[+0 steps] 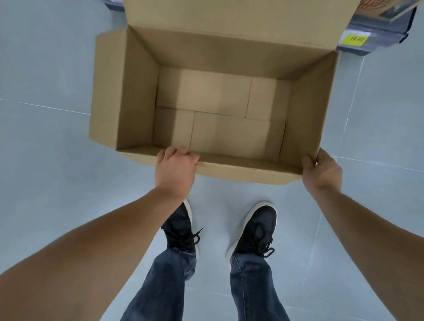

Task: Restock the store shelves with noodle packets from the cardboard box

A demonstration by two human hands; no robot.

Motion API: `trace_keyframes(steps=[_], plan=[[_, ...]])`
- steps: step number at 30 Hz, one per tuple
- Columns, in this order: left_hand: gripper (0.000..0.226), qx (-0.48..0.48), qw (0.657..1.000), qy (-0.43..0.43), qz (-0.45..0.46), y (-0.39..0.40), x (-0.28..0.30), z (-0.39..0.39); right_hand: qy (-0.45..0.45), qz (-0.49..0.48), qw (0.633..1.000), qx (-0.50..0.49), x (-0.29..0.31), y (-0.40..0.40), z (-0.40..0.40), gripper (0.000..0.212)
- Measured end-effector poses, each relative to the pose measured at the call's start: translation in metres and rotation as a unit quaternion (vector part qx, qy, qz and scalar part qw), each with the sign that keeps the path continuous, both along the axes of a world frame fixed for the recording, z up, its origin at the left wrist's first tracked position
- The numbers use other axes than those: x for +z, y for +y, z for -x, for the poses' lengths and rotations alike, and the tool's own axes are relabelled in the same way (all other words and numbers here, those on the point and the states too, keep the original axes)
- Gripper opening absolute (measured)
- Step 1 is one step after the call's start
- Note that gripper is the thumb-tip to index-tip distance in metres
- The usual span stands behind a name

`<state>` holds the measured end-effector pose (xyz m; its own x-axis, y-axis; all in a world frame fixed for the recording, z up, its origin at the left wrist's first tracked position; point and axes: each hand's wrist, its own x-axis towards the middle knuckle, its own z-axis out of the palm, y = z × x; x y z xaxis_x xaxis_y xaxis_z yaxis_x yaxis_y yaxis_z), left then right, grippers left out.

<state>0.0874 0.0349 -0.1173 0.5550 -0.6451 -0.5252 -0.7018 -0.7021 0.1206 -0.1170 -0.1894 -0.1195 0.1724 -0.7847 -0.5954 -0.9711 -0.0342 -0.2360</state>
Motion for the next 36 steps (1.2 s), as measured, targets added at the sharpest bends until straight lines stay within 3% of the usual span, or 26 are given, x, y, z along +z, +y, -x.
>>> trace_keyframes(steps=[7,9,11,14,18,23,28,32,36], plan=[[0.021,0.001,0.999,-0.022,0.024,-0.022,-0.018,-0.017,0.009,0.019,0.998,-0.063,-0.019,-0.010,-0.022,0.028],[0.024,-0.004,1.000,-0.020,0.017,-0.019,-0.015,-0.016,0.017,-0.015,0.997,-0.078,-0.015,-0.007,-0.024,0.034],[0.025,-0.004,1.000,-0.020,0.018,-0.021,-0.012,-0.015,0.005,0.010,0.997,-0.070,-0.010,-0.002,-0.024,0.045],[0.023,-0.003,0.999,-0.020,0.025,-0.029,-0.006,-0.012,-0.024,0.137,0.988,0.072,0.005,0.016,-0.026,0.055],[0.019,-0.006,0.999,-0.031,0.027,-0.031,-0.007,-0.011,-0.038,0.069,0.942,0.325,-0.001,0.050,-0.027,0.043],[0.020,0.014,0.997,-0.056,0.056,-0.045,-0.010,-0.030,-0.004,0.108,0.950,0.292,-0.021,0.033,-0.046,0.019],[0.021,-0.006,0.998,-0.035,0.050,-0.058,-0.008,-0.033,0.062,0.111,0.948,0.290,-0.026,0.022,-0.053,0.023],[0.021,-0.008,0.999,-0.039,0.030,-0.062,-0.002,-0.037,0.063,0.099,0.951,0.285,-0.013,0.023,-0.060,0.029],[0.034,-0.022,0.999,0.025,0.003,-0.057,0.019,-0.029,0.064,0.057,0.952,0.295,0.014,0.036,-0.067,0.039]])
